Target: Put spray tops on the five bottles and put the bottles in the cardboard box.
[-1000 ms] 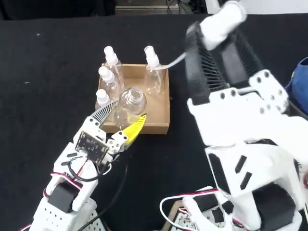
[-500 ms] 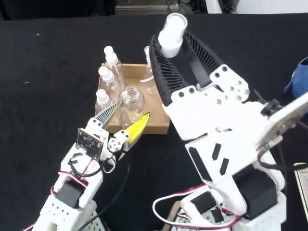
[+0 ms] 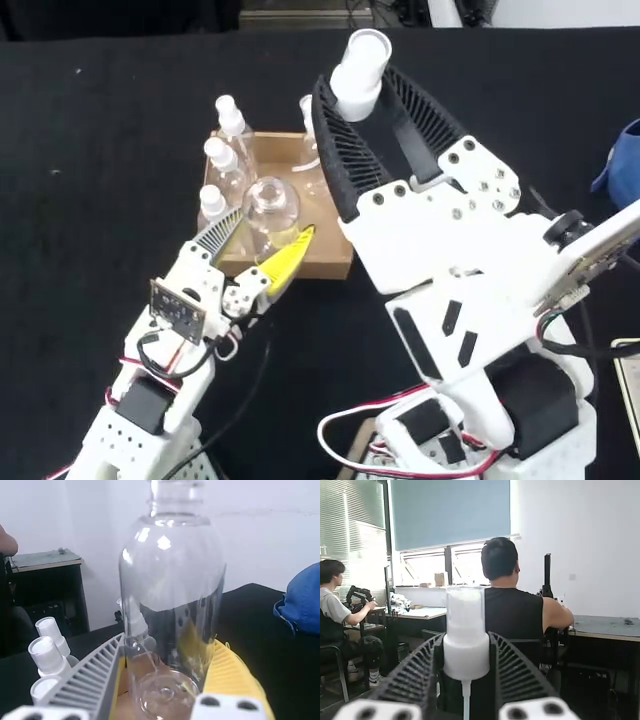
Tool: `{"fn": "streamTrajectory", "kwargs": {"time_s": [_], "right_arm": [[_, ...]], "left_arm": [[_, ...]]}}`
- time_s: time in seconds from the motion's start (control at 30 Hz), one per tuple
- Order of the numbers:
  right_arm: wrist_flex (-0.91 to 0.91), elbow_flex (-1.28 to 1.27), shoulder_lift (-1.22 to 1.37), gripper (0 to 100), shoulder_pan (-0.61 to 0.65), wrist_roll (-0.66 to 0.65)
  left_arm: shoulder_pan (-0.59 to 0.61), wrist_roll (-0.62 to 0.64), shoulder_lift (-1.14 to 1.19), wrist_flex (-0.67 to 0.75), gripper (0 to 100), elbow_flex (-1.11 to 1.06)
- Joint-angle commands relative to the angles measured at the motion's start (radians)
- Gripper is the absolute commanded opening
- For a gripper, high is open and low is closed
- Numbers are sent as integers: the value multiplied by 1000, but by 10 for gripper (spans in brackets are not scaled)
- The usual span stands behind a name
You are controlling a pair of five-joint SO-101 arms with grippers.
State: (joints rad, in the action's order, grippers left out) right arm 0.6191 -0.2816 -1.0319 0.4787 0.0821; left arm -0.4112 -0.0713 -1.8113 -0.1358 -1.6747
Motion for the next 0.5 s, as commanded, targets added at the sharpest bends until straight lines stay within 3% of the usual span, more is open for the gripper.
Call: {"fn": "streamTrajectory", "kwargs": {"time_s": [0.0, 0.47], "right_arm": [[5, 7, 16, 11, 17, -9], [-11, 24, 140, 11, 20, -11]], "left_arm": [[-10, 8, -14, 21, 30, -24], [-10, 8, -14, 20, 30, -24]]}}
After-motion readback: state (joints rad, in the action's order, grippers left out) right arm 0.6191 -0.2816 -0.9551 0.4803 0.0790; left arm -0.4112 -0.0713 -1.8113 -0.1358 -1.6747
